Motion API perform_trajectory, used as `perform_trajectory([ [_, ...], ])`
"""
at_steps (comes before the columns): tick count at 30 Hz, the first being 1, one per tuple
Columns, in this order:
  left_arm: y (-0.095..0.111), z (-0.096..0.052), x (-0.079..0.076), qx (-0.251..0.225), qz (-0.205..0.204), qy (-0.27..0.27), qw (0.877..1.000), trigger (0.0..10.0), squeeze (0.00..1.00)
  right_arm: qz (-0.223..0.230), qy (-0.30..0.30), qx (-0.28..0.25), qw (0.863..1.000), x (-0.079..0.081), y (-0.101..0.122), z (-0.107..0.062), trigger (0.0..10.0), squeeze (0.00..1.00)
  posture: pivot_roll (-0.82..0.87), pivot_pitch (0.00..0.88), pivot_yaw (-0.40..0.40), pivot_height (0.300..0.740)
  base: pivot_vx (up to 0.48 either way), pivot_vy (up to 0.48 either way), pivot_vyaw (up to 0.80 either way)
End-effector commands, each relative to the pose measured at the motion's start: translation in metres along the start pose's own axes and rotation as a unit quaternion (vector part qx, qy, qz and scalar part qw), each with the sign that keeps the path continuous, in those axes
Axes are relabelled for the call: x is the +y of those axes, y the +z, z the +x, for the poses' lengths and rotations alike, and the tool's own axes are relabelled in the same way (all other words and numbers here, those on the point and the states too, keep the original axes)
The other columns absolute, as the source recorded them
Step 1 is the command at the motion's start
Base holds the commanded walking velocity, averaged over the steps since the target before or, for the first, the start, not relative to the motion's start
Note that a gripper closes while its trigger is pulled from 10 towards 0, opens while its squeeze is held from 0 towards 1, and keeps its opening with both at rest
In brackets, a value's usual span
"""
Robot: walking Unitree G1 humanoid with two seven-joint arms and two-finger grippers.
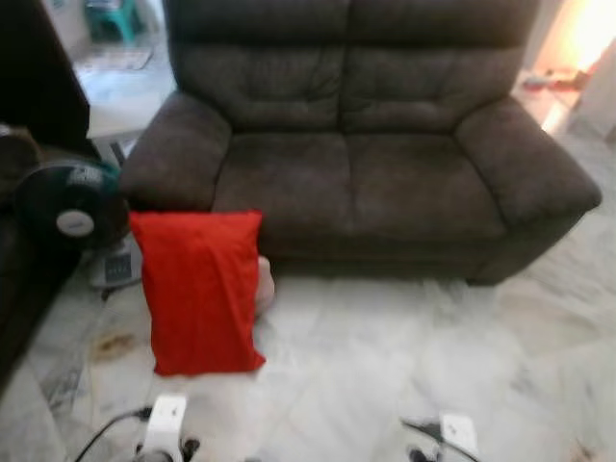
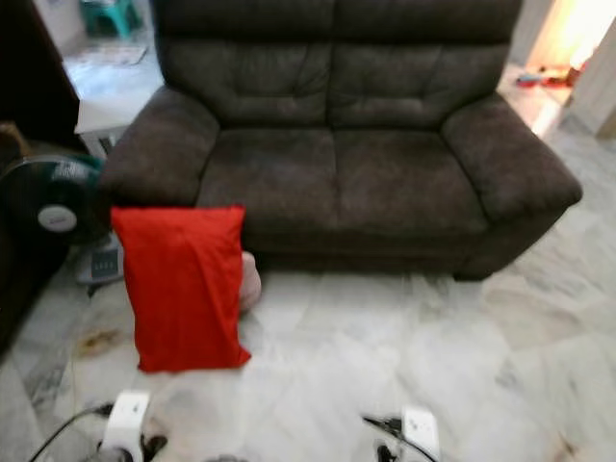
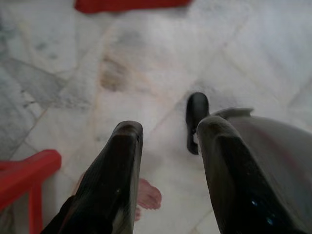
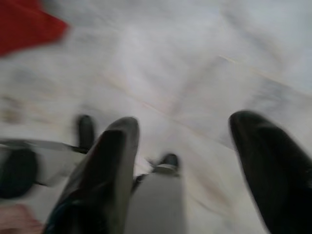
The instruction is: Move the pillow to the sofa from floor
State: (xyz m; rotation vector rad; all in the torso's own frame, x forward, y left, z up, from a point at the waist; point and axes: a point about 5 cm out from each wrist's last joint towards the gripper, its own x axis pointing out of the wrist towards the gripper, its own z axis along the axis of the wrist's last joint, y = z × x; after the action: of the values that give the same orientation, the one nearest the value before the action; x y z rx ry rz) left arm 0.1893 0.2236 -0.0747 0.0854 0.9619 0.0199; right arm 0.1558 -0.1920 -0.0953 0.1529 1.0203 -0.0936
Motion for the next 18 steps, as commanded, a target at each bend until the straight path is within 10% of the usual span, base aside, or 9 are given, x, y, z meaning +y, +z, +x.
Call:
perform_trajectory([
  [1,-0.0025,0.0001,-0.0031,0.006,0.003,-0.003,1.0,10.0,0.0,0.0,-0.012,0.015,1.0,-0.0095,-0.0089,-0.0028,10.0,0.0,0.08,0.02,-0.023,0.74,0.0,0.0,0.8],
  [11,-0.0031,-0.0002,-0.0018,0.006,0.006,-0.003,1.0,10.0,0.0,0.0,-0.01,0.013,1.0,-0.0081,-0.0093,-0.0027,10.0,0.0,0.09,0.003,-0.016,0.74,0.0,0.0,0.8],
  [18,-0.0042,-0.0004,-0.0016,0.004,-0.004,0.0,1.0,10.0,0.0,0.022,-0.008,0.007,1.0,-0.0072,-0.0105,-0.003,10.0,0.0,0.09,0.0,-0.016,0.74,0.099,0.0,0.0],
])
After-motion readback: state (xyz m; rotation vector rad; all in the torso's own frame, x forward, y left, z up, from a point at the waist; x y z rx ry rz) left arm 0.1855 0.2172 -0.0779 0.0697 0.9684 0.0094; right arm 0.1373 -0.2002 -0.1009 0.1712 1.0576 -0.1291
